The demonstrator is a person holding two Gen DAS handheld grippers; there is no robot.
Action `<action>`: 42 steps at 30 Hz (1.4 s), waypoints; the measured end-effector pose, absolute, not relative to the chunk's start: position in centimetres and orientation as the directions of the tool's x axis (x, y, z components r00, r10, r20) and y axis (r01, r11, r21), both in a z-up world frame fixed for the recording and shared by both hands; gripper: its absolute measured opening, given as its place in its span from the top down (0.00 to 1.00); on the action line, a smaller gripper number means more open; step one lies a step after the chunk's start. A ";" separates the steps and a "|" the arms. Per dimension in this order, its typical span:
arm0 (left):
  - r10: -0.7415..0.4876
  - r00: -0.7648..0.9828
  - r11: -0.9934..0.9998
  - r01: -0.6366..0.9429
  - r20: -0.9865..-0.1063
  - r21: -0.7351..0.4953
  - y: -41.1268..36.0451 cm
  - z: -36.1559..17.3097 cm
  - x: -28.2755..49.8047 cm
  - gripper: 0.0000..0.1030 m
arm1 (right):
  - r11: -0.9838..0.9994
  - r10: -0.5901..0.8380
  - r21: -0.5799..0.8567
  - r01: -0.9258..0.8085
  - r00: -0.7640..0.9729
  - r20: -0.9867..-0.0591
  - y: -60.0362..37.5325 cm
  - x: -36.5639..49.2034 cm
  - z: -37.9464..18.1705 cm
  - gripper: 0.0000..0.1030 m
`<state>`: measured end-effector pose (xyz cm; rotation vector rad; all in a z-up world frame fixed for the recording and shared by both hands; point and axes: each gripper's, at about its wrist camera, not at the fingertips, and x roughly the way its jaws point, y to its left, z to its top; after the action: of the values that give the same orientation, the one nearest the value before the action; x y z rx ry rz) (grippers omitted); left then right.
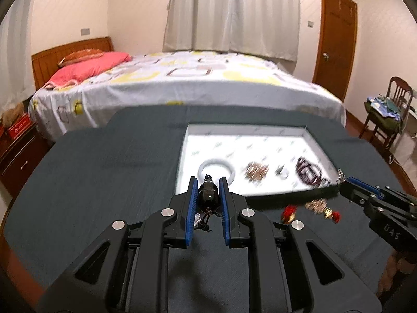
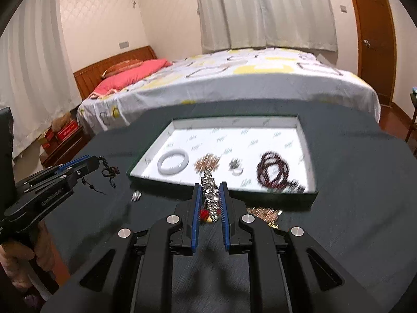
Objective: Organize jewelry
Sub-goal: 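Carry pendant and rhinestone brooch into the white box and open both grippers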
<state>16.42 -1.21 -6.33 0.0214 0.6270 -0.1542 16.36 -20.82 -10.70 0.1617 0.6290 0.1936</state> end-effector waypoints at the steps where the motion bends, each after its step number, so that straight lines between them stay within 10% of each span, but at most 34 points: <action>1: -0.144 0.802 0.987 0.156 -0.579 -0.029 -1.5 -6.0 16.6 0.84 | 0.970 0.224 0.206 -0.128 0.797 -0.561 -21.0 16.5 -10.4 0.86; 19: -0.259 0.806 0.963 0.257 -0.533 -0.080 -10.5 -6.0 29.1 0.84 | 0.987 0.116 0.155 -0.036 0.830 -0.545 -25.6 27.6 -10.4 0.86; 42: -0.199 0.578 0.960 0.277 -0.791 -0.039 -16.8 -15.5 38.8 0.84 | 0.991 0.086 0.131 0.022 0.645 -0.760 -27.9 35.8 -17.8 0.86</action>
<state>38.80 -16.75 -15.55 0.0930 0.9129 -0.2791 35.78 -27.88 -17.78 0.1322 0.8700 0.0367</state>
